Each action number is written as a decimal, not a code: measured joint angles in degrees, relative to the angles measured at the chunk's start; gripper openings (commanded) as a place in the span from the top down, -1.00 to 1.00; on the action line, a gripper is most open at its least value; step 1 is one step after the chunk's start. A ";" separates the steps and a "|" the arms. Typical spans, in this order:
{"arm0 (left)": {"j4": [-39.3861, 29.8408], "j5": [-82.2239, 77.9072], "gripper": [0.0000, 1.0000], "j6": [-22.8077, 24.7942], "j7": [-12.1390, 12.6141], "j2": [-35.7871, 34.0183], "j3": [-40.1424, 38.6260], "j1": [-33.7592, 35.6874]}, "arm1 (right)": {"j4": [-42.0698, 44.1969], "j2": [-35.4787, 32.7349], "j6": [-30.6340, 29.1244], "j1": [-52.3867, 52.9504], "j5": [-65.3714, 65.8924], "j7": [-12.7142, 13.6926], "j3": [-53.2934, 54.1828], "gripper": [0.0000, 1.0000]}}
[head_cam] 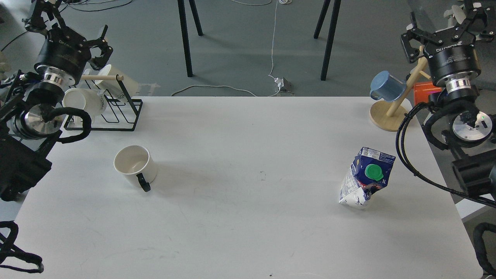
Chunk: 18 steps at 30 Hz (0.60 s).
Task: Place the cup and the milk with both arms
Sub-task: 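Move the left gripper down toward the white mug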
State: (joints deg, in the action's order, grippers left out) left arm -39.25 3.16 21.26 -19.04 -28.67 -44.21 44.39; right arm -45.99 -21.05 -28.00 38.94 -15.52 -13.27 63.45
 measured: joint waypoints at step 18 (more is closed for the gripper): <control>-2.82 -8.20 -0.91 4.04 2.63 -9.71 10.25 0.44 | -6.22 -0.16 0.00 -5.88 0.04 -0.18 2.27 -0.97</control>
State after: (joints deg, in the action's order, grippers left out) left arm -42.07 -5.04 25.30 -16.41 -38.38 -33.96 44.82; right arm -52.22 -21.21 -28.00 33.05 -15.48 -13.45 65.72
